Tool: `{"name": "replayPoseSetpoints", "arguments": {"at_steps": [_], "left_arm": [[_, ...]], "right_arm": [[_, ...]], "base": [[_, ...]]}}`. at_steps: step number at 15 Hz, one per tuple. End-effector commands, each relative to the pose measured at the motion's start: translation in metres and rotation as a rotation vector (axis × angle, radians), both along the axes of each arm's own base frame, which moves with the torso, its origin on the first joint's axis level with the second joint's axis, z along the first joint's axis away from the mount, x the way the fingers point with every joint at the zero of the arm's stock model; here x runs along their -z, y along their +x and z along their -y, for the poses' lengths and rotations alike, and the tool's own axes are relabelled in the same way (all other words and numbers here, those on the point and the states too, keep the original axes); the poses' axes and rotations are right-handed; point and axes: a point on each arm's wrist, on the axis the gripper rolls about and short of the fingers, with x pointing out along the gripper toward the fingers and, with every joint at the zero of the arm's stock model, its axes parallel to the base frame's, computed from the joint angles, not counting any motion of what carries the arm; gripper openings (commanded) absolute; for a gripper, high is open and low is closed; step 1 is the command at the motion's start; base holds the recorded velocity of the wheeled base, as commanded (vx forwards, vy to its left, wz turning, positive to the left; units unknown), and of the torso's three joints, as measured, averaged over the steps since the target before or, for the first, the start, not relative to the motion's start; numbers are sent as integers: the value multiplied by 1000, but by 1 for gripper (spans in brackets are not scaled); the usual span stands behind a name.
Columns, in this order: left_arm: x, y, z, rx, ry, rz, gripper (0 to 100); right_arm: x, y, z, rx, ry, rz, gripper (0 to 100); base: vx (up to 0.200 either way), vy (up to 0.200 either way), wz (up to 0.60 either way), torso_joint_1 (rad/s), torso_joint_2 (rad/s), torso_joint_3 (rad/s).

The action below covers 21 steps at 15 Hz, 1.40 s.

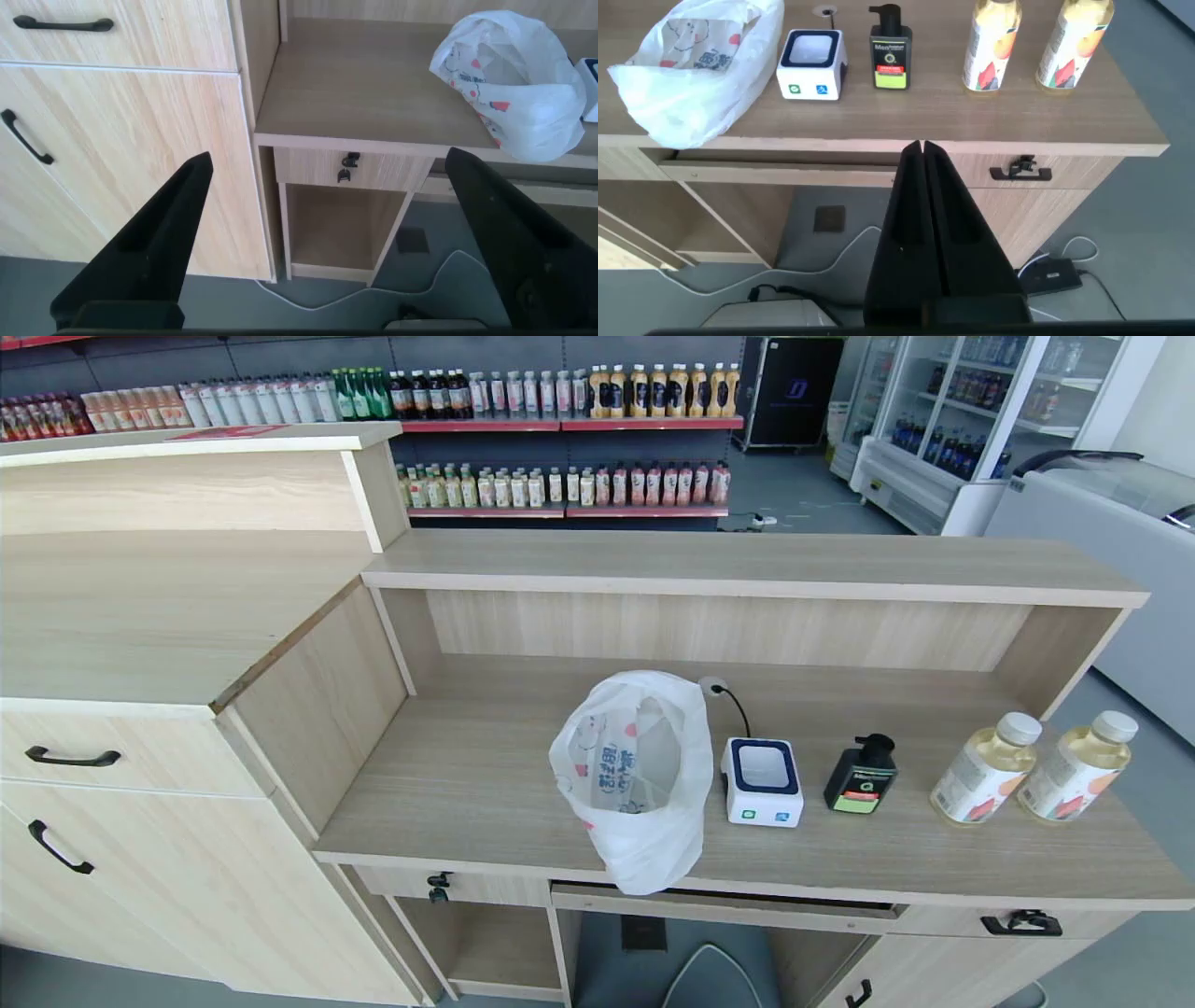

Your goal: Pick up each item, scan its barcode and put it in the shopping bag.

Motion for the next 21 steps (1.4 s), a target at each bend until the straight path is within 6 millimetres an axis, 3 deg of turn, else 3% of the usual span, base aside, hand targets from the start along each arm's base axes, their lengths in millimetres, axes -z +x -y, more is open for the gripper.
{"name": "replayPoseSetpoints", "arguments": {"at_steps": [1,2,3,4,5,6,8,12,13,17,18,21], "left_arm": [[0,0,0,0,0,1,100],[0,0,0,0,0,1,100],[0,0,0,0,0,-1,100],[0,0,0,0,0,-1,100],[0,0,0,0,0,-1,100],[0,0,0,0,0,-1,100],[0,0,0,0,0,-1,100],[0,0,0,0,0,-1,100],[0,0,0,0,0,-1,100],[0,0,0,0,0,-1,100],[0,0,0,0,0,-1,100],[0,0,0,0,0,-1,100]], "right_arm": [[0,0,0,-2,-5,5,0],[-23,-4,0,-5,10,58,0],[-95,21,-1,-80,50,13,0],[-131,39,-3,-175,53,57,0],[-172,79,-7,-136,61,39,0],[-191,97,-6,-53,69,28,0],[-184,125,-4,-10,54,-70,0],[-146,199,5,-5,-51,-294,0],[-130,216,11,-36,-87,-336,100],[-75,278,59,-22,-175,-443,100],[-62,281,77,-66,-245,-481,100],[-37,295,95,-208,-337,-519,100]], "base": [[0,0,0,0,0,0],[0,0,0,0,0,0],[0,0,0,0,0,0],[0,0,0,0,0,0],[0,0,0,0,0,0],[0,0,0,0,0,0],[0,0,0,0,0,0],[0,0,0,0,0,0],[0,0,0,0,0,0],[0,0,0,0,0,0],[0,0,0,0,0,0],[0,0,0,0,0,0]]}}
